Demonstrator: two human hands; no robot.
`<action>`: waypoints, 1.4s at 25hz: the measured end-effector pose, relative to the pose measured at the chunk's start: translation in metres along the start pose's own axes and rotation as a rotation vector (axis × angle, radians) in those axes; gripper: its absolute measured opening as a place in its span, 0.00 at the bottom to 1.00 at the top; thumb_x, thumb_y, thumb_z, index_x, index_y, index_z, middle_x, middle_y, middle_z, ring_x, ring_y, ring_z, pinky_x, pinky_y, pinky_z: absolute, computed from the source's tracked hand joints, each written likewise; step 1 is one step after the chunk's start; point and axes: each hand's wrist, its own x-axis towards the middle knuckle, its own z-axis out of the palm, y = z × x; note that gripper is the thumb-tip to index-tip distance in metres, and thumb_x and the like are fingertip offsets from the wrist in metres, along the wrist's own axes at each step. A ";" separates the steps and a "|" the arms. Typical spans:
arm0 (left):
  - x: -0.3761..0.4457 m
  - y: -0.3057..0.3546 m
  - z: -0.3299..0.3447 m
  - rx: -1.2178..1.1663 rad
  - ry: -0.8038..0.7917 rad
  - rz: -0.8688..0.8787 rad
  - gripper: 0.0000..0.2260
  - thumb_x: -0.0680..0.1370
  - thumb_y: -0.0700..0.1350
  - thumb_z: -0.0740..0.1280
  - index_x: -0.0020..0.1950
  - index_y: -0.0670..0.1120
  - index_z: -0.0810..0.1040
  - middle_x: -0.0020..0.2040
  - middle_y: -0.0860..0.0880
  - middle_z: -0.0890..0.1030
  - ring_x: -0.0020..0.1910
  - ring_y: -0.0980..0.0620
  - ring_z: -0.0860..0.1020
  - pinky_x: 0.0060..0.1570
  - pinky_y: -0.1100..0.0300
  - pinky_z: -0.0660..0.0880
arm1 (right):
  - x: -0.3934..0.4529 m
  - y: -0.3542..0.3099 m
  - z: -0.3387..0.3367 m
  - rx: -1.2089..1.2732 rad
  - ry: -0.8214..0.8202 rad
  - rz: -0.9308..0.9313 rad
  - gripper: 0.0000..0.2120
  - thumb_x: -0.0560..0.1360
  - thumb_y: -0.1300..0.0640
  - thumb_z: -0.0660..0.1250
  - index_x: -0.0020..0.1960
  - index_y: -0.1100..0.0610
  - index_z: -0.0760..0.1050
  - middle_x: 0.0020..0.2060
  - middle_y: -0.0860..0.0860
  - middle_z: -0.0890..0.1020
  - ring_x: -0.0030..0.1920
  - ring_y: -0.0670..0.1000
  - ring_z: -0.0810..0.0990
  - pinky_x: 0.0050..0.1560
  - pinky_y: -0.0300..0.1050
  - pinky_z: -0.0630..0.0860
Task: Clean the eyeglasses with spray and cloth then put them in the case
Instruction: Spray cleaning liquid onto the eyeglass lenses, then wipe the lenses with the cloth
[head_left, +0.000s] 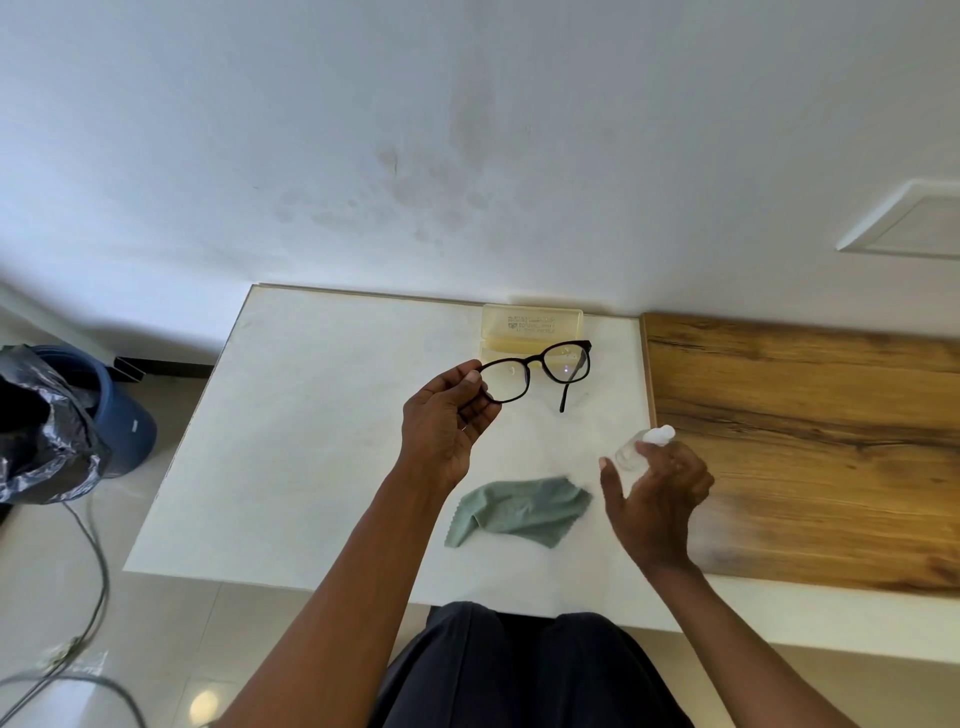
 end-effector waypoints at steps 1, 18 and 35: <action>0.000 0.000 -0.001 0.003 -0.003 0.000 0.05 0.75 0.36 0.66 0.46 0.42 0.81 0.36 0.45 0.78 0.32 0.52 0.78 0.36 0.60 0.80 | -0.008 -0.005 0.000 0.003 -0.060 -0.038 0.17 0.71 0.48 0.61 0.55 0.58 0.67 0.48 0.65 0.76 0.51 0.60 0.69 0.48 0.54 0.66; -0.002 0.000 -0.006 0.011 -0.002 -0.015 0.05 0.75 0.35 0.65 0.46 0.41 0.80 0.36 0.45 0.77 0.34 0.51 0.77 0.36 0.60 0.80 | -0.013 -0.042 0.026 -0.002 -0.783 0.644 0.07 0.75 0.59 0.60 0.47 0.59 0.76 0.47 0.57 0.79 0.50 0.59 0.76 0.47 0.48 0.71; -0.009 -0.006 -0.004 0.006 -0.003 -0.019 0.06 0.76 0.35 0.65 0.46 0.41 0.81 0.35 0.45 0.78 0.32 0.52 0.79 0.35 0.60 0.80 | 0.057 -0.089 -0.045 1.239 -0.539 0.535 0.15 0.74 0.65 0.65 0.34 0.48 0.80 0.31 0.42 0.81 0.36 0.42 0.77 0.40 0.32 0.73</action>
